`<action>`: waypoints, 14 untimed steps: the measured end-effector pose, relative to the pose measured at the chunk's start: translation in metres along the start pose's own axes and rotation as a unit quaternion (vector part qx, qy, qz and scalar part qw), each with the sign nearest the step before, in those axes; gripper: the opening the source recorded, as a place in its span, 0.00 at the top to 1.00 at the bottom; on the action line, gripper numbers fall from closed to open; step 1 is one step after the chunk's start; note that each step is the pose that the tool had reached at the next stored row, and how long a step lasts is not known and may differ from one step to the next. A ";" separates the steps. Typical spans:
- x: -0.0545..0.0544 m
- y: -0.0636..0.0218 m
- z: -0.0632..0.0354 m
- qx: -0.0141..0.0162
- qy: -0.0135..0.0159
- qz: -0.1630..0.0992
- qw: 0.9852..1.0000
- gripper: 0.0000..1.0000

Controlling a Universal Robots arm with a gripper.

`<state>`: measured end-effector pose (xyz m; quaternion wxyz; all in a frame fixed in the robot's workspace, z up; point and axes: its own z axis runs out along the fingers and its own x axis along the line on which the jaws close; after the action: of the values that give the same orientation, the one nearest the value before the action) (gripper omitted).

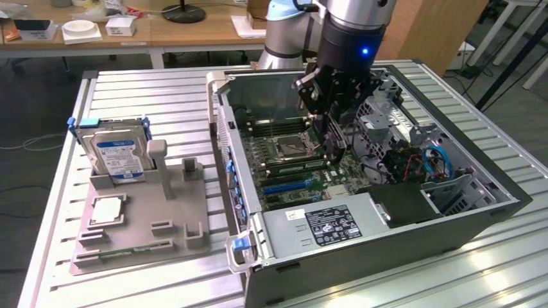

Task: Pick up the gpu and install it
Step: 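Insert the gpu into the slot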

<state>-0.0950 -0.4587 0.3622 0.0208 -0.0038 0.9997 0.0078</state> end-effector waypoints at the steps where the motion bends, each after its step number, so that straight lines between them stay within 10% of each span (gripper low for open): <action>1: 0.000 0.0000 0.0003 0.000 0.000 0.000 1.000 0.74; 14: 0.000 0.0000 0.0032 0.000 0.000 0.000 1.000 0.74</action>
<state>-0.0950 -0.4587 0.3589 0.0211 -0.0038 0.9997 0.0078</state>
